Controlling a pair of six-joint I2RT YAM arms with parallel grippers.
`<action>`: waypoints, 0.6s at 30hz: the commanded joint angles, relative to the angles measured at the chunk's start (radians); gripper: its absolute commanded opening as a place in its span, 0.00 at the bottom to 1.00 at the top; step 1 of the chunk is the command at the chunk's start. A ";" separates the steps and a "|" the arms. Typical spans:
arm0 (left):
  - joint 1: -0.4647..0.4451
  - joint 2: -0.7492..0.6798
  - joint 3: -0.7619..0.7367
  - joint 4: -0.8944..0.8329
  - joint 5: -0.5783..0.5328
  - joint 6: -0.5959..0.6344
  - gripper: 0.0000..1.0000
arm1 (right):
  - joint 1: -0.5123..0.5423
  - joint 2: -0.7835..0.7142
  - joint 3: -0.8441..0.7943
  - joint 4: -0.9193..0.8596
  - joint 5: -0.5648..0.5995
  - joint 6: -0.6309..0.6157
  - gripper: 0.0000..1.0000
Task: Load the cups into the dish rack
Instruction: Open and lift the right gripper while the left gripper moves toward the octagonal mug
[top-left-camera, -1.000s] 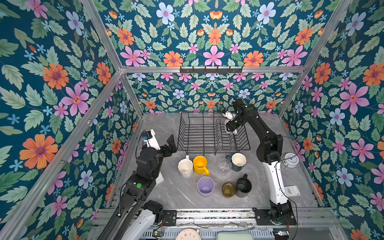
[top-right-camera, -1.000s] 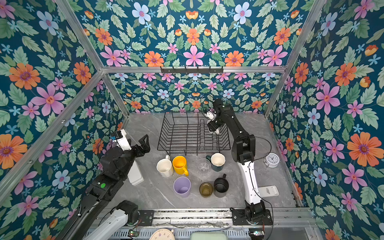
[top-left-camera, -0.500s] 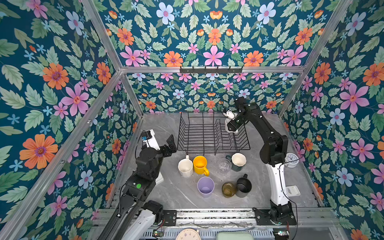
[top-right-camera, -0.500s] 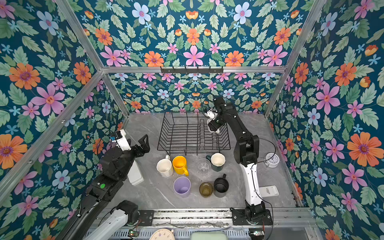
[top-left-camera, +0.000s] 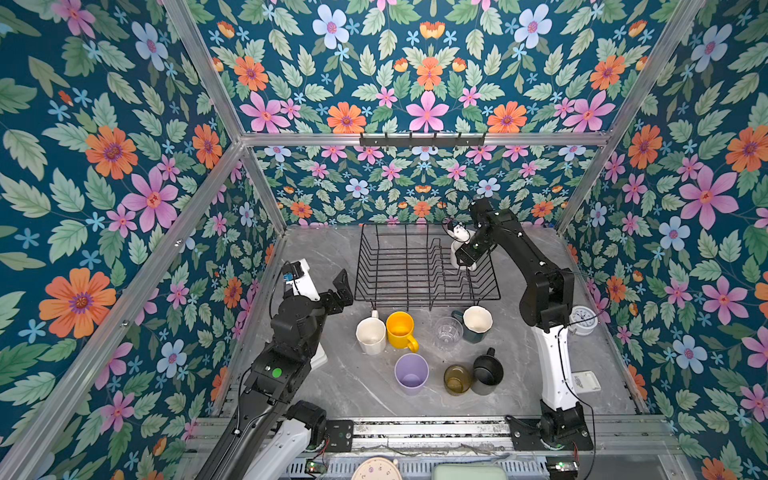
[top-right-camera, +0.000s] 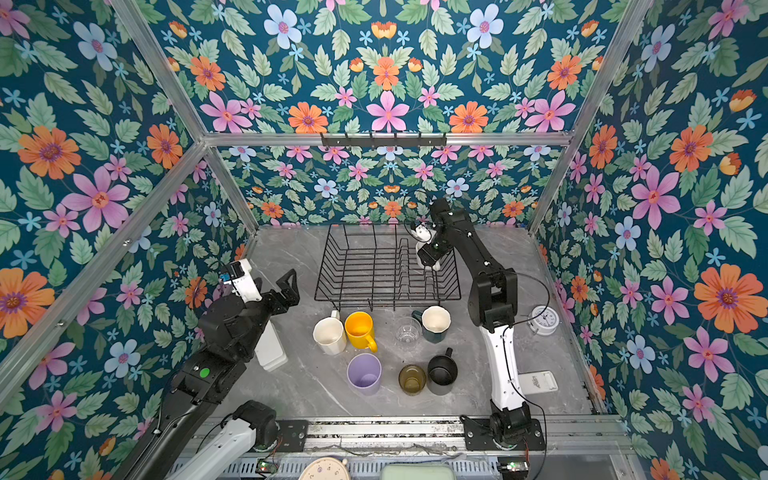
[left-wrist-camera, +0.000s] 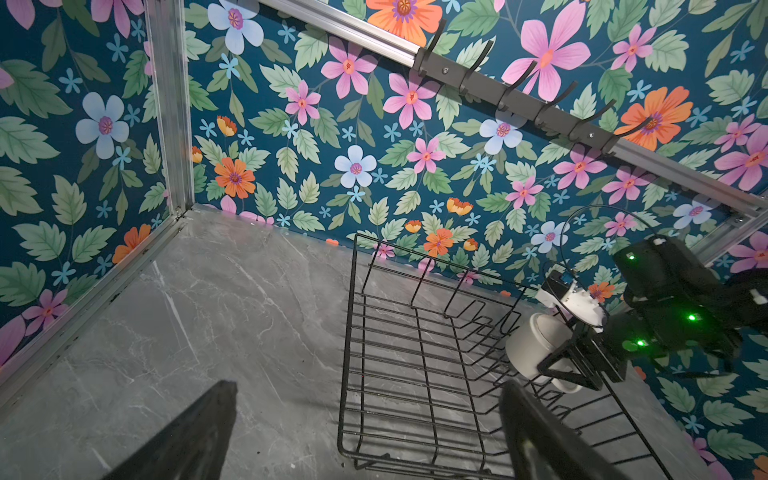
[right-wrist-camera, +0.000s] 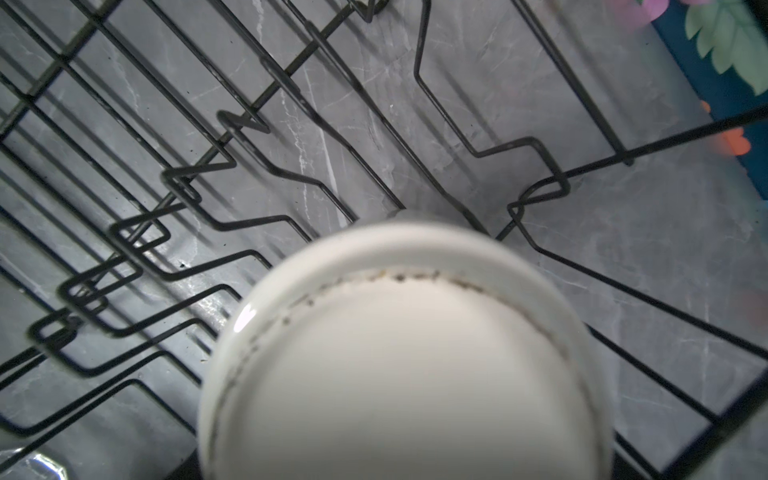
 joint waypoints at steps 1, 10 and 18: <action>0.001 -0.001 0.001 0.010 -0.007 -0.005 1.00 | 0.000 0.011 0.004 0.020 -0.019 0.011 0.62; 0.000 -0.001 0.001 0.007 -0.012 -0.006 1.00 | 0.000 0.032 0.026 0.009 -0.036 0.037 0.88; 0.001 -0.001 -0.002 0.002 -0.014 -0.009 1.00 | 0.000 0.019 0.032 -0.003 -0.050 0.058 0.94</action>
